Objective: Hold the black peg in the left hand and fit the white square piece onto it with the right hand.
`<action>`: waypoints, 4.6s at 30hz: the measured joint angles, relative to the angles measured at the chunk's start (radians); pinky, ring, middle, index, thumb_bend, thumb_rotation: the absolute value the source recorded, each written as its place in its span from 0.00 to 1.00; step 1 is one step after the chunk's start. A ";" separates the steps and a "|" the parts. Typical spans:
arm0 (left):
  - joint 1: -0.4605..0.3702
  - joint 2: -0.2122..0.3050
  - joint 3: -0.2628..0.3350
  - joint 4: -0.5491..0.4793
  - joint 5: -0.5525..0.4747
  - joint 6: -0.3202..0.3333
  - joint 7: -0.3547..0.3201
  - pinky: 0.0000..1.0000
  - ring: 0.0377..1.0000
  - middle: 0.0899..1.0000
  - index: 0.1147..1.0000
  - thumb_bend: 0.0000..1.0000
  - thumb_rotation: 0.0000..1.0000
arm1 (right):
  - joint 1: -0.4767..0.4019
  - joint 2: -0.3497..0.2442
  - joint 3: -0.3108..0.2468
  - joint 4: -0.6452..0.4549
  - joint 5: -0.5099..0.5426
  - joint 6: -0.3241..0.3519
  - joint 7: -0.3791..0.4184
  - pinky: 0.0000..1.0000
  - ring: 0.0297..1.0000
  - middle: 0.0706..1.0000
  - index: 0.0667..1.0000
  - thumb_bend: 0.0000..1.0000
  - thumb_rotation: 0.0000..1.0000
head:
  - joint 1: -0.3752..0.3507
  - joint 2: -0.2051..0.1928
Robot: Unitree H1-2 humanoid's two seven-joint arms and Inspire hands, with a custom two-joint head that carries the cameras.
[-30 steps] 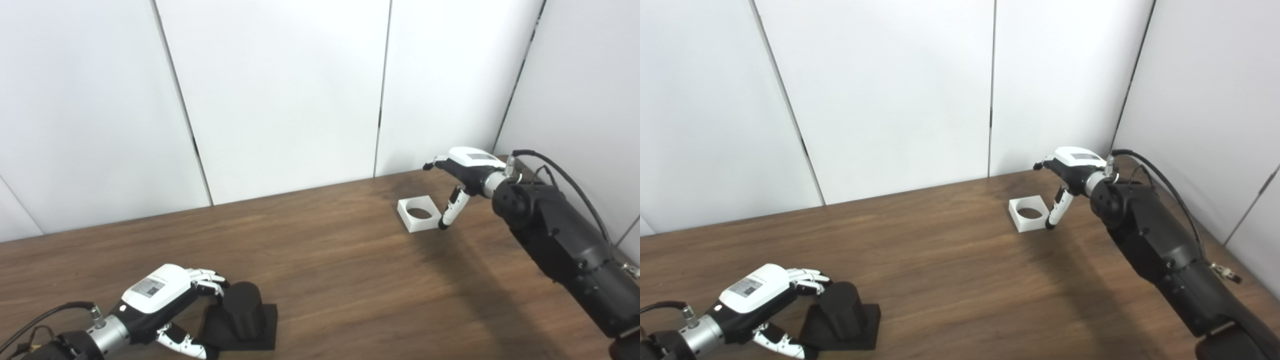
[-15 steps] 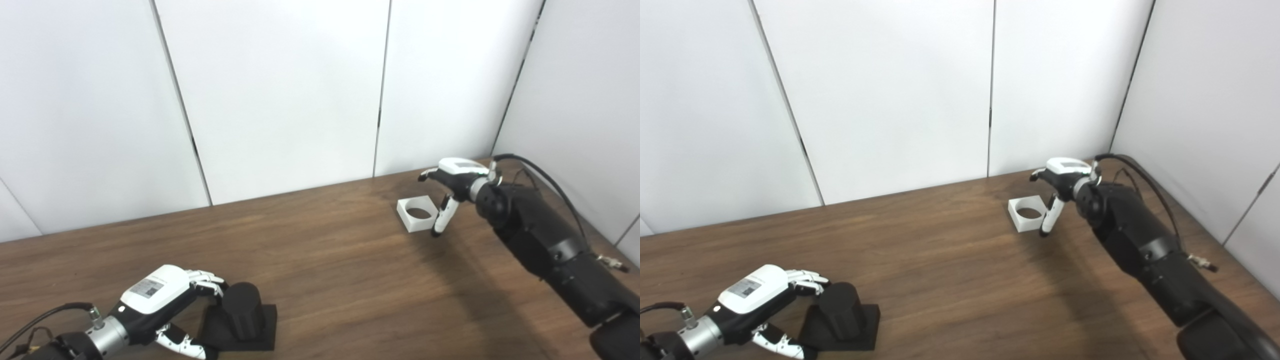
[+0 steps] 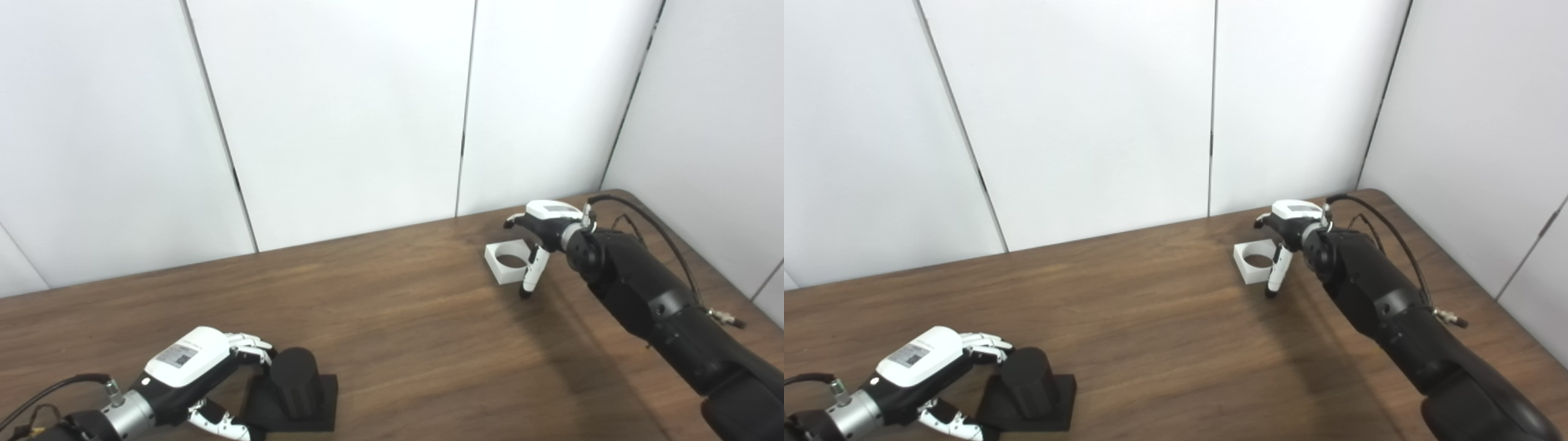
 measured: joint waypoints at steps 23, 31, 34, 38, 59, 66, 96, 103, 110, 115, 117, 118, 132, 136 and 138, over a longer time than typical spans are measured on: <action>0.041 0.005 0.054 -0.062 0.000 0.004 -0.070 0.75 0.81 0.77 0.42 0.52 0.06 | -0.047 0.002 0.051 0.070 0.010 -0.026 -0.018 0.74 0.85 0.81 0.45 0.52 0.14 | 0.014 0.029; 0.041 0.004 0.056 -0.065 0.002 0.004 -0.071 0.74 0.80 0.77 0.42 0.52 0.06 | -0.042 -0.001 0.050 0.055 0.013 -0.024 -0.013 0.79 0.87 0.78 0.44 0.52 0.13 | 0.018 0.032; 0.041 0.004 0.056 -0.066 0.002 0.004 -0.071 0.74 0.80 0.77 0.42 0.52 0.06 | -0.039 -0.002 0.050 0.046 0.014 -0.024 -0.011 0.79 0.88 0.78 0.44 0.52 0.13 | 0.023 0.035; 0.042 0.004 0.059 -0.068 0.002 0.004 -0.076 0.75 0.81 0.77 0.42 0.52 0.06 | -0.027 -0.003 0.042 0.028 0.028 -0.028 -0.012 0.77 0.85 0.78 0.44 0.52 0.13 | 0.021 0.038; 0.057 -0.007 0.088 -0.104 0.002 0.035 -0.132 0.76 0.81 0.77 0.42 0.52 0.05 | 0.043 -0.013 -0.010 -0.112 0.046 -0.129 -0.118 0.84 0.89 0.80 0.44 0.52 0.13 | 0.077 0.060; 0.059 -0.014 0.094 -0.111 0.006 0.047 -0.143 0.75 0.81 0.77 0.42 0.52 0.06 | 0.048 -0.028 -0.026 -0.205 0.060 -0.154 -0.092 0.80 0.86 0.79 0.44 0.52 0.13 | 0.143 0.080; 0.040 -0.067 0.096 -0.094 0.044 0.073 -0.157 0.82 0.87 0.82 0.42 0.52 0.07 | 0.059 -0.045 -0.043 -0.540 0.132 -0.290 0.098 0.72 0.85 0.78 0.44 0.52 0.13 | 0.413 0.160; 0.038 -0.078 0.097 -0.091 0.047 0.081 -0.157 0.82 0.88 0.82 0.42 0.52 0.07 | 0.102 -0.004 -0.035 -0.595 0.150 -0.310 0.118 0.70 0.84 0.78 0.44 0.52 0.13 | 0.445 0.166; 0.033 -0.098 0.094 -0.086 0.050 0.100 -0.157 0.83 0.88 0.82 0.42 0.52 0.07 | 0.104 0.031 -0.032 -0.663 0.168 -0.323 0.145 0.71 0.85 0.79 0.44 0.52 0.14 | 0.472 0.175; 0.030 -0.102 0.090 -0.086 0.060 0.102 -0.156 0.83 0.88 0.83 0.42 0.52 0.07 | 0.102 0.046 -0.019 -0.684 0.178 -0.324 0.178 0.70 0.85 0.79 0.44 0.52 0.14 | 0.486 0.179; 0.030 -0.104 0.090 -0.086 0.060 0.102 -0.156 0.83 0.88 0.83 0.42 0.52 0.07 | 0.102 0.059 -0.012 -0.691 0.178 -0.325 0.189 0.70 0.85 0.79 0.44 0.52 0.14 | 0.491 0.181; 0.029 -0.105 0.090 -0.086 0.061 0.102 -0.156 0.83 0.88 0.83 0.42 0.52 0.07 | 0.102 0.067 -0.008 -0.695 0.180 -0.324 0.192 0.70 0.85 0.79 0.44 0.52 0.14 | 0.491 0.181; 0.027 -0.116 0.090 -0.082 0.065 0.104 -0.155 0.83 0.89 0.83 0.42 0.52 0.07 | 0.102 0.142 0.000 -0.697 0.187 -0.338 0.196 0.71 0.85 0.78 0.44 0.52 0.14 | 0.525 0.192; 0.027 -0.117 0.090 -0.083 0.068 0.104 -0.154 0.83 0.88 0.82 0.42 0.52 0.07 | 0.102 0.161 0.001 -0.697 0.188 -0.338 0.196 0.72 0.85 0.79 0.44 0.52 0.14 | 0.532 0.192; 0.027 -0.119 0.090 -0.083 0.069 0.105 -0.154 0.83 0.89 0.83 0.42 0.52 0.07 | 0.102 0.173 0.005 -0.698 0.188 -0.338 0.197 0.72 0.85 0.79 0.44 0.52 0.14 | 0.534 0.190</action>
